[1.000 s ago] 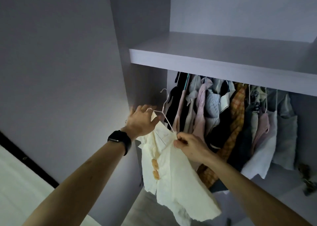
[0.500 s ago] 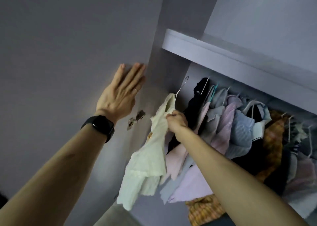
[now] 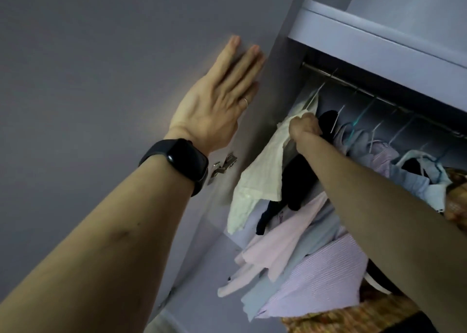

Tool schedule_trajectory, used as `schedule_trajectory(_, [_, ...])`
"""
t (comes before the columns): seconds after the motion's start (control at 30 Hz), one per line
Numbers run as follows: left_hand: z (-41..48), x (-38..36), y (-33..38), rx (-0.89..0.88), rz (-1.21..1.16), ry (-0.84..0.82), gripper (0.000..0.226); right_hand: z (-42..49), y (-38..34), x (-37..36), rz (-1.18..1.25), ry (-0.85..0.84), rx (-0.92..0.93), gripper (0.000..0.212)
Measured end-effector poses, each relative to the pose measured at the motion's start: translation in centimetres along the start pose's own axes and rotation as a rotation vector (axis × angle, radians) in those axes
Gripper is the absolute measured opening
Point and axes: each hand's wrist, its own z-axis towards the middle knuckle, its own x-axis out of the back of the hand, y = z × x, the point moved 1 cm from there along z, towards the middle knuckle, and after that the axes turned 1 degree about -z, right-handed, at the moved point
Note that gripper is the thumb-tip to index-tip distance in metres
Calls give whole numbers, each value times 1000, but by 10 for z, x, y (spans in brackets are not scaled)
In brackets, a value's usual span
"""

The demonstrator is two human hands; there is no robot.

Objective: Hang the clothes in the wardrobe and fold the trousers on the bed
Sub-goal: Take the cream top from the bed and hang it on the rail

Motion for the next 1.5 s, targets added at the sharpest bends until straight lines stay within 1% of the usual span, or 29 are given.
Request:
schedule_trajectory(0.1, [-2, -2, -1, 0, 15, 1, 63, 15, -14, -3, -28, -41, 10, 42])
schedule_trajectory(0.2, [-2, -6, -3, 7, 22, 27, 64, 16, -12, -15, -40, -136, -29, 34])
schedule_trajectory(0.27, [-1, -6, -3, -2, 38, 32, 65, 13, -6, -22, -39, -126, -57, 26])
schedule_trajectory(0.3, [-1, -6, -2, -2, 51, 36, 65, 11, -4, -24, -39, -110, -57, 26])
schedule_trajectory(0.37, [-2, -7, 0, -2, 72, 49, 66, 8, -4, -27, 8, -81, -51, 30])
schedule_trajectory(0.47, [-4, -9, -1, 2, 66, 47, 66, 3, -9, -32, 87, -107, -87, 44])
schedule_trajectory(0.53, [-10, -14, 2, 22, 32, 44, 65, -4, -8, -37, 58, -118, -68, 50])
schedule_trajectory(0.63, [-13, -15, 5, 40, -4, 18, 66, -18, -1, -29, -21, -117, -22, 52])
schedule_trajectory(0.67, [-14, -14, 5, 38, -20, 6, 66, -25, 2, -24, -47, -138, 1, 50])
schedule_trajectory(0.7, [-16, -14, 6, 39, -48, -10, 66, -33, 6, -19, -59, -165, 29, 44])
schedule_trajectory(0.77, [-13, -8, 7, 32, -101, -56, 66, -50, 14, 1, -18, -218, 46, 26])
schedule_trajectory(0.8, [-11, -4, 6, 30, -128, -84, 67, -60, 17, 13, 11, -239, 59, 23])
schedule_trajectory(0.87, [-7, 3, 2, 26, -206, -155, 69, -88, 21, 41, 30, -280, 132, 33])
schedule_trajectory(0.9, [-5, 3, 1, 31, -252, -189, 69, -103, 25, 54, 10, -295, 202, 40])
schedule_trajectory(0.97, [-3, 12, -6, 65, -409, -258, 71, -141, 30, 85, 2, -311, 306, 48])
schedule_trajectory(1.07, [-9, 33, -1, 190, -780, -280, 62, -194, 39, 125, 83, -287, 388, 42])
schedule_trajectory(1.13, [-18, 57, 12, 280, -1001, -308, 68, -223, 49, 155, 153, -207, 413, 36])
schedule_trajectory(1.2, [-37, 81, 25, 360, -1178, -350, 70, -245, 61, 175, 182, -194, 430, 35])
schedule_trajectory(1.27, [-61, 97, 33, 412, -1266, -341, 67, -265, 73, 187, 210, -191, 413, 35])
schedule_trajectory(1.37, [-113, 118, 37, 522, -1368, -402, 60, -299, 94, 189, 229, -221, 427, 32])
schedule_trajectory(1.43, [-153, 130, 37, 582, -1372, -456, 54, -316, 105, 185, 242, -248, 471, 28])
schedule_trajectory(1.5, [-198, 141, 36, 653, -1341, -502, 48, -335, 112, 174, 258, -327, 492, 28])
